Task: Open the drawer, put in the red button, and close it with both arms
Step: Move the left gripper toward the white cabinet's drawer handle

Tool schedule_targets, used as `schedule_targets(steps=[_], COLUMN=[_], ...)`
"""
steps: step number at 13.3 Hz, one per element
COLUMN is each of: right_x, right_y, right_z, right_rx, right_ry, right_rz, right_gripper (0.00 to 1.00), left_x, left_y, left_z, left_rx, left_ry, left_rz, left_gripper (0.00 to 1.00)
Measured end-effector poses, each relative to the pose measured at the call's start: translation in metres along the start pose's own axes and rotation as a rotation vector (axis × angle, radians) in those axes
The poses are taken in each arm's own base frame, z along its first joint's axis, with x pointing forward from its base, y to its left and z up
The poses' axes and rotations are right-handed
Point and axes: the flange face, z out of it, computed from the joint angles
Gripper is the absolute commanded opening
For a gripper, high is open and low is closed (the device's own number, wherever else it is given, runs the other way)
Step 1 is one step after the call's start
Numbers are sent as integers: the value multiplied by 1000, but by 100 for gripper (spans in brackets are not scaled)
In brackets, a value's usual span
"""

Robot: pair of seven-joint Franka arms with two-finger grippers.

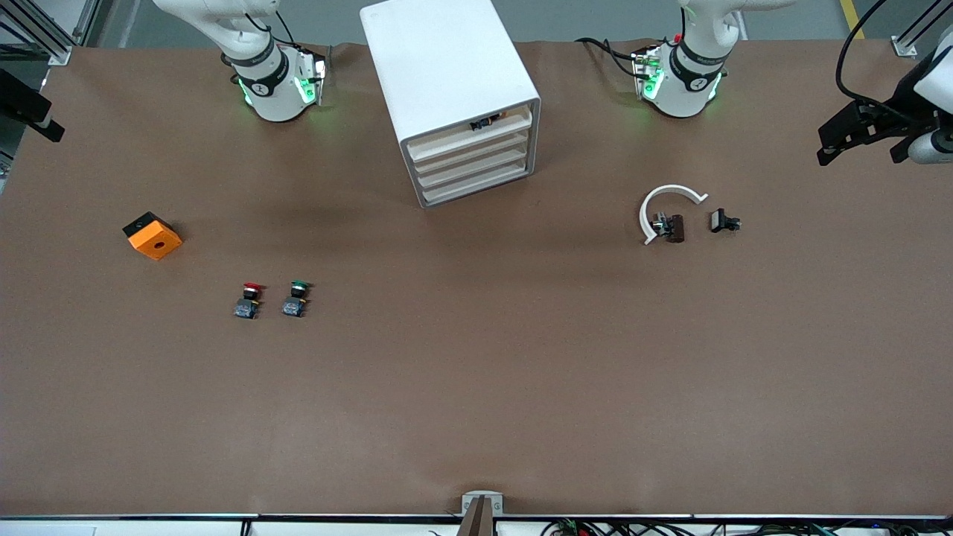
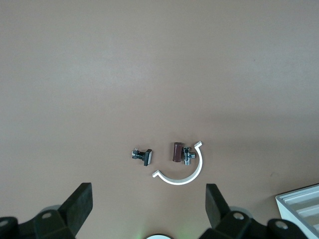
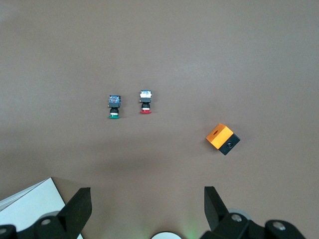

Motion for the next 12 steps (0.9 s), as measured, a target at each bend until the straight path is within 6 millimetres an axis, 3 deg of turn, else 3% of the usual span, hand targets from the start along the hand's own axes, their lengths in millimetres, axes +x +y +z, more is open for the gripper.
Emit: schedule_targets(steps=[6,8,10,12], right_x=[-2,-3,-3,-3], right_y=[-1,-2,-3,-3], right_z=[-3,-3,-3,-3], right_rx=[0,0,0,0], right_ry=[5,4,4,4], right_rz=[-3,-14,-19,-20], right_gripper=[100,100,100,100], left_x=[14,29,45,58], left_y=[-1,4,12,32], left_z=[16,40,78,120], left_rx=[-1,-1,0,11], left_ry=[-29,-75,-145,-220], left_rz=[-1,10,19,-30], left_gripper=[100,100,100,100])
